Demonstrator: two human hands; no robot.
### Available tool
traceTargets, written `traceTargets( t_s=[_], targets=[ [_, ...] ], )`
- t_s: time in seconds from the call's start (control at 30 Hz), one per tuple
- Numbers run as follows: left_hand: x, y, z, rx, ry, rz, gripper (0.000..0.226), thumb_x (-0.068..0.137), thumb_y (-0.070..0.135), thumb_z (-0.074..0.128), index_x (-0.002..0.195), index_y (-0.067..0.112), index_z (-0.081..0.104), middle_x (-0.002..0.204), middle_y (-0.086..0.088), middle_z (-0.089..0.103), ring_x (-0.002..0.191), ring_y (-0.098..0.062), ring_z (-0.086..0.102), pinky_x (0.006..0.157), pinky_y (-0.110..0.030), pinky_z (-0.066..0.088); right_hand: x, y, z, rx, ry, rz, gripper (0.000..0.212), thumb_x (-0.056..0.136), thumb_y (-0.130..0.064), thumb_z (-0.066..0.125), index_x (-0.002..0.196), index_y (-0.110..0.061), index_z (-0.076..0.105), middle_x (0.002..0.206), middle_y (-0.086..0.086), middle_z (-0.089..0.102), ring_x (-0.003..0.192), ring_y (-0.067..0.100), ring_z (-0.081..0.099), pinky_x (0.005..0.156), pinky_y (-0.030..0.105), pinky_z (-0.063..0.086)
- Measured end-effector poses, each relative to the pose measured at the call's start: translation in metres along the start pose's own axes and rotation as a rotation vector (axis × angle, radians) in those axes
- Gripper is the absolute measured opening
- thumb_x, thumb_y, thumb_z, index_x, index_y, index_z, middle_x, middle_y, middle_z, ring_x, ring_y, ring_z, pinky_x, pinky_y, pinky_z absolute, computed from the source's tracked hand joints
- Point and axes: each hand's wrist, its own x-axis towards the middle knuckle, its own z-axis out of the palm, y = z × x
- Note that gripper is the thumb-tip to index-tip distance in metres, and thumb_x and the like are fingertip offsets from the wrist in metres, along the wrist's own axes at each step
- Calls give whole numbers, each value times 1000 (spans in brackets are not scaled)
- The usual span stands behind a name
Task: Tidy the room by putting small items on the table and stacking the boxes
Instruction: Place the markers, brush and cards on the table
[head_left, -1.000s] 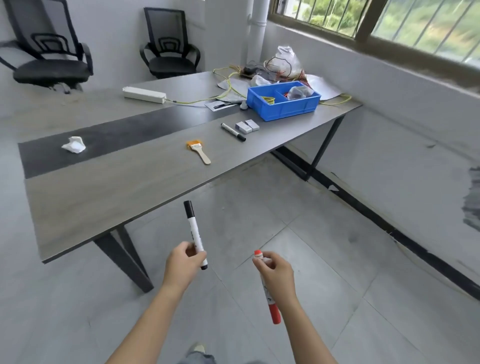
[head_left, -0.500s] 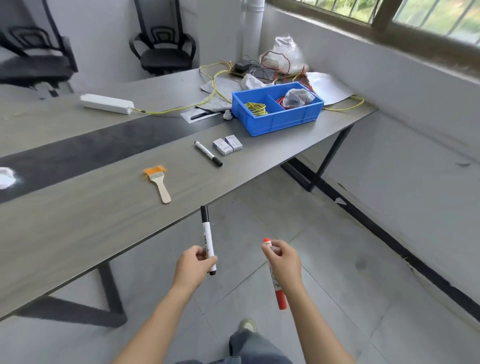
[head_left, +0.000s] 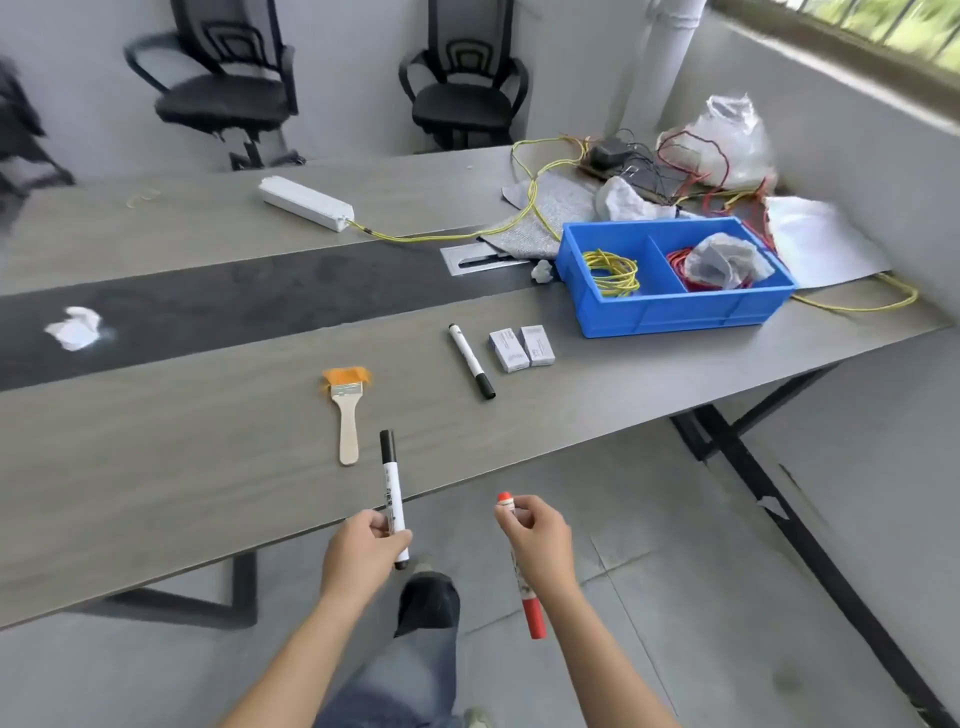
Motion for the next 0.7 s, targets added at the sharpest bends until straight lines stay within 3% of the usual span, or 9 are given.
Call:
traceTargets(
  t_s=[0.1, 0.2, 0.27, 0.43, 0.57, 0.7],
  targets=[
    [32, 26, 5, 34, 7, 18, 15, 78, 13, 67, 71, 9, 55, 72, -7, 67, 74, -31, 62, 69, -35, 49, 30, -23, 1, -36, -10, -42, 18, 89, -23, 58, 72, -23, 55, 42, -17, 44, 48, 1, 42, 50, 14, 34],
    [71, 66, 6, 125, -5, 39, 25, 81, 17, 64, 64, 14, 45, 65, -1, 55, 72, -27, 53, 55, -28, 33, 63, -48, 5, -81, -7, -52, 18, 89, -25, 58, 72, -24, 54, 43, -18, 45, 49, 4, 41, 51, 16, 33],
    [94, 87, 6, 194, -27, 58, 25, 82, 19, 61, 65, 17, 44, 66, 2, 54, 72, -25, 54, 54, -27, 32, 83, -62, 11, -105, -8, -54, 18, 89, -26, 57, 72, -26, 53, 44, -18, 45, 52, 6, 39, 53, 19, 33],
    [132, 113, 5, 316, -38, 111, 24, 83, 17, 58, 65, 20, 42, 58, 8, 51, 52, -10, 49, 48, -22, 33, 118, -88, 36, -129, -23, -93, 12, 90, -26, 56, 79, -24, 54, 46, -21, 48, 48, 0, 44, 51, 15, 33],
    [152, 112, -3, 354, -80, 73, 15, 79, 18, 59, 71, 19, 47, 74, 0, 66, 80, -25, 64, 66, -27, 44, 137, -103, 49, -201, -56, -123, 7, 90, -23, 56, 84, -20, 55, 53, -6, 43, 53, 5, 40, 55, 19, 33],
    [157, 102, 3, 489, -119, 85, 12, 84, 21, 54, 95, 15, 55, 96, -4, 69, 97, -25, 64, 74, -28, 46, 163, -122, 62, -295, -68, -145, 10, 90, -24, 54, 88, -15, 57, 58, -6, 43, 58, 7, 43, 58, 22, 36]
  ],
)
